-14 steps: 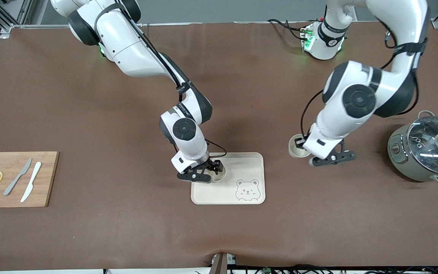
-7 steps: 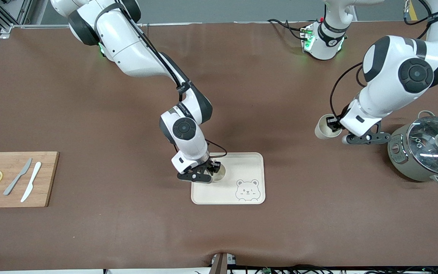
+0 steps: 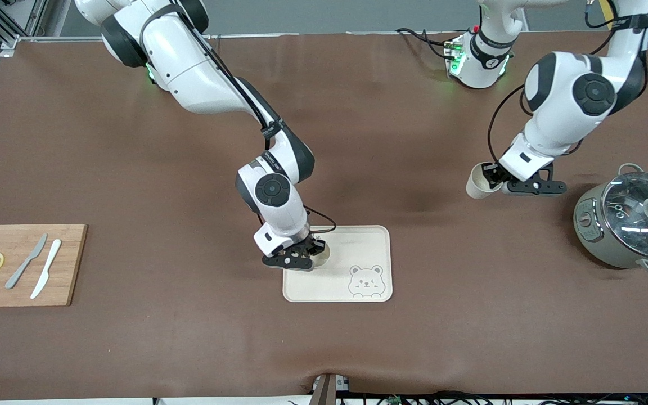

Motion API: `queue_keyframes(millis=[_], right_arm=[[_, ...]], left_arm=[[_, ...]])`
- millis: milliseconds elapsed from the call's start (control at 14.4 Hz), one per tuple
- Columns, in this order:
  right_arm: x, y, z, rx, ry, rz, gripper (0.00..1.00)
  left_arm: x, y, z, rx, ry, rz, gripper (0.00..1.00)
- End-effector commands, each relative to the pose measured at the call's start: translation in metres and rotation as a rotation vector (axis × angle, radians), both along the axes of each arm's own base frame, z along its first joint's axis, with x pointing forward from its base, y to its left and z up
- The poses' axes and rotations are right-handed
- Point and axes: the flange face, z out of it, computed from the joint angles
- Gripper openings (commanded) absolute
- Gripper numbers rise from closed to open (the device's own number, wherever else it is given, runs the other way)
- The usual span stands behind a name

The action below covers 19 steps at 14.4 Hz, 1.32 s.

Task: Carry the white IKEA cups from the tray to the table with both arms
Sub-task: 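Lift the cups off the tray and carry them apart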

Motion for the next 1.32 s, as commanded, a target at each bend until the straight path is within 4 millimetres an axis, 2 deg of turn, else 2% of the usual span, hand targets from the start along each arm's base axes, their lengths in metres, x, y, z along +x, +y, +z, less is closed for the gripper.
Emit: queue_keyframes(millis=[0, 139, 209, 278, 348, 417, 556, 626, 765, 904, 1043, 1251], right_arm=[[0.002, 0.004, 0.000, 0.003, -0.010, -0.015, 0.00], [0.003, 0.005, 0.007, 0.007, -0.016, -0.011, 0.00], [0.002, 0.006, 0.019, 0.011, -0.015, -0.010, 0.00], [0.003, 0.008, 0.044, 0.034, -0.034, -0.010, 0.00], [0.002, 0.007, 0.057, 0.030, -0.024, -0.012, 0.00], [-0.002, 0.007, 0.081, 0.019, 0.000, -0.013, 0.00], [-0.003, -0.008, 0.135, 0.005, 0.018, -0.016, 0.00], [-0.004, -0.019, 0.153, -0.013, 0.039, -0.017, 0.00], [-0.006, -0.051, 0.184, -0.036, 0.047, 0.034, 0.00], [-0.012, -0.100, 0.209, -0.054, 0.048, 0.095, 0.00], [-0.016, -0.157, 0.231, -0.064, 0.062, 0.168, 0.00], [-0.017, -0.227, 0.264, -0.046, 0.146, 0.221, 0.00]], left_arm=[[-0.024, 0.009, -0.020, -0.009, -0.036, -0.016, 0.00], [-0.024, 0.020, -0.023, -0.018, -0.031, -0.005, 0.00], [-0.025, 0.025, -0.025, -0.034, -0.024, -0.008, 0.00], [-0.028, 0.028, -0.029, -0.052, -0.017, -0.024, 0.00], [-0.030, 0.034, -0.033, -0.068, -0.017, -0.038, 0.00], [-0.030, 0.048, -0.038, -0.070, -0.022, -0.039, 0.00], [-0.033, 0.055, -0.049, -0.066, -0.025, -0.054, 0.00], [-0.032, 0.056, -0.053, -0.065, -0.028, -0.054, 0.00], [-0.032, 0.058, -0.064, -0.062, -0.037, -0.059, 0.00], [-0.032, 0.061, -0.074, -0.059, -0.043, -0.057, 0.00], [-0.032, 0.062, -0.081, -0.060, -0.034, -0.056, 0.00], [-0.031, 0.068, -0.100, -0.062, -0.014, -0.044, 0.00]])
